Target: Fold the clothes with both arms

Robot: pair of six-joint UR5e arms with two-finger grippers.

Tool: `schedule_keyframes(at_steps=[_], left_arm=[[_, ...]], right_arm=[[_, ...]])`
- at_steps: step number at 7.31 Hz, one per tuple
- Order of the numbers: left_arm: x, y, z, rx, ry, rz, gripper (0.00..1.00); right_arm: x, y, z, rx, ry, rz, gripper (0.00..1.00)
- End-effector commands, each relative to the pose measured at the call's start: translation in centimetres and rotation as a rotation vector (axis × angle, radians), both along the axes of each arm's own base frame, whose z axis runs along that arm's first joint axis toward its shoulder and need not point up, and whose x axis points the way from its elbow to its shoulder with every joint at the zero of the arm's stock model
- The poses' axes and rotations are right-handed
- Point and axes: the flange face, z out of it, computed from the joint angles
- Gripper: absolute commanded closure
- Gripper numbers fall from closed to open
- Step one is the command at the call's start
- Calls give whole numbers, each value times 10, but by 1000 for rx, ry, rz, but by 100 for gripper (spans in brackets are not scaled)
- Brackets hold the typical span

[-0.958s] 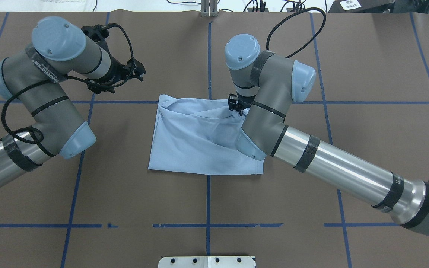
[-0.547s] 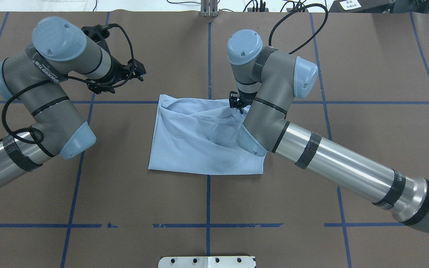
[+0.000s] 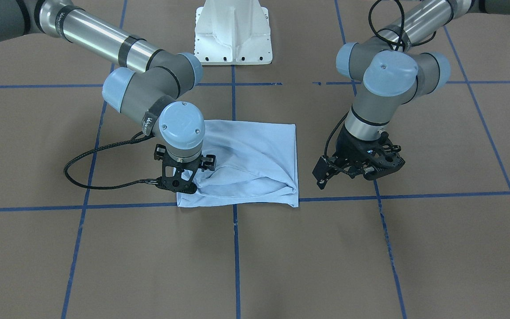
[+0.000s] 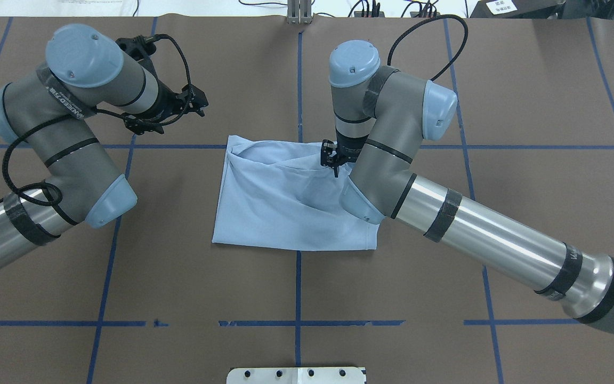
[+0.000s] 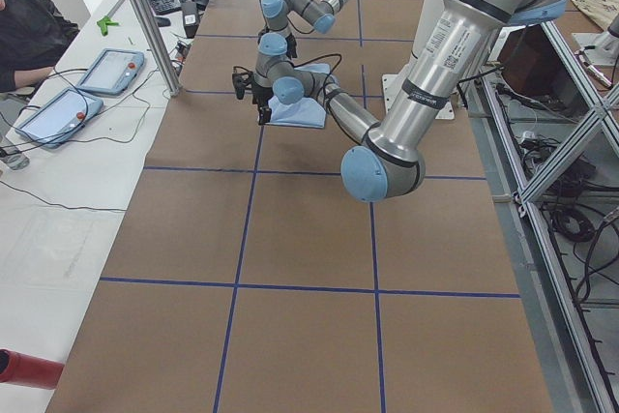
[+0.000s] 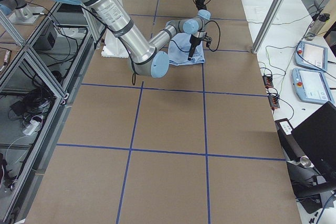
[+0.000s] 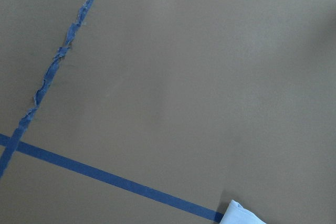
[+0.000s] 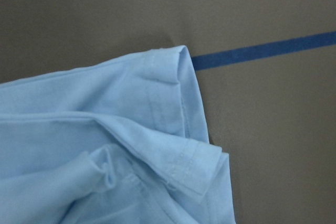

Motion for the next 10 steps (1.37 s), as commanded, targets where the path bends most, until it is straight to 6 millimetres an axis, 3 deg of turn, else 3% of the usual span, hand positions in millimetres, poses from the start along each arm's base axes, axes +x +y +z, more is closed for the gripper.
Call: schedule_keyframes(at_steps=[1,3,5,7,8,9,10], left_arm=[[-1,1,-2,0,0,0,0],[0,0,0,1,1,0,0],[1,0,0,1,0,1,0],[1,0,-1,2,3,2,0],[-1,1,-1,11,1,8,0],[-7,-2,2,48,-19,45,0],[-40,-21,4,88,-23,82,0]], right_arm=[[4,-8,8,49,48,30,0],[19,-28,17,84,66,61,0],[20,-37,38,122,83,77,0],[47,-62,35,141,69,96,0],[69,-78,30,158,57,104,0],[106,-100,24,192,27,85,0],[161,-123,33,211,-13,68,0]])
